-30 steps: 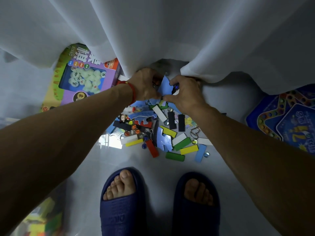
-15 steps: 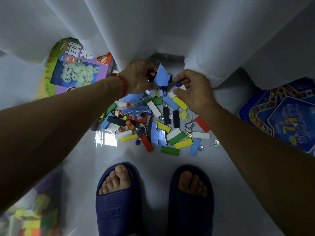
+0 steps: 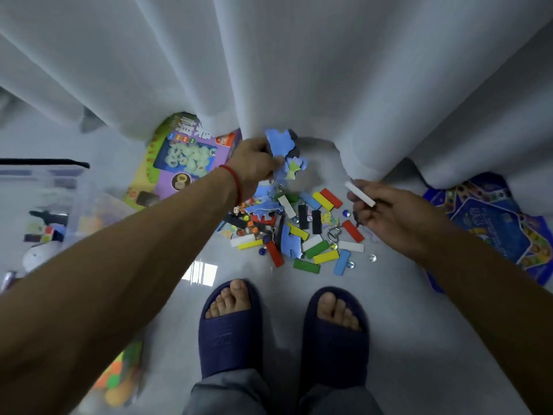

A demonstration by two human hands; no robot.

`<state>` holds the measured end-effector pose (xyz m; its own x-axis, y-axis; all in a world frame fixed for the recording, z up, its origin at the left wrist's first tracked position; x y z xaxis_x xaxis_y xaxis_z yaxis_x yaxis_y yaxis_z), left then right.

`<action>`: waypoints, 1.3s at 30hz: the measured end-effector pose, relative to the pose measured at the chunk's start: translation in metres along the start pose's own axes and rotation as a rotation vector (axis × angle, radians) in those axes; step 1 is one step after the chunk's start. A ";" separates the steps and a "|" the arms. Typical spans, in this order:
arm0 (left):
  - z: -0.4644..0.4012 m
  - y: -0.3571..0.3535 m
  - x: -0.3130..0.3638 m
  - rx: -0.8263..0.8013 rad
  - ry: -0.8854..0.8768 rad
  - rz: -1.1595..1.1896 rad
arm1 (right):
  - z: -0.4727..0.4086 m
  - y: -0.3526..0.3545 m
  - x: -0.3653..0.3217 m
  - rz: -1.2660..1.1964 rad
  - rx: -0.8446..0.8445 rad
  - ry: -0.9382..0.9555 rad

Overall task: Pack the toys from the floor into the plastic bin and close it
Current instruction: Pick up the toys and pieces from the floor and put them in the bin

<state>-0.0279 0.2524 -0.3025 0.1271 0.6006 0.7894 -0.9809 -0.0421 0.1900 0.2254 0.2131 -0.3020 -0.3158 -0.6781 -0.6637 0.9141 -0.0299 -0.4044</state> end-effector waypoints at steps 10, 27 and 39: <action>0.216 0.132 0.010 0.099 -0.004 0.459 | 0.142 -0.207 -0.059 0.727 -0.423 0.003; 0.387 0.306 -0.154 0.567 0.487 -0.124 | 0.204 -0.386 0.075 1.321 -0.660 0.082; 0.329 0.141 -0.026 0.498 -0.349 -0.506 | 0.137 -0.143 -0.049 1.555 -0.122 0.055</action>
<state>-0.1209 -0.0318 -0.1042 0.6598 0.3605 0.6593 -0.6208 -0.2327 0.7486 0.1453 0.1497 -0.1258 0.8743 0.0419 -0.4835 0.3149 0.7091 0.6309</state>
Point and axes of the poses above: each hand's wrist, its own z-axis away from the middle knuckle, its own y-axis out of the back of the hand, x = y × z, the point moved 6 cm from there along -z, towards the middle knuckle, and after that the axes turned 7 degrees about y, right-handed, at the moved point
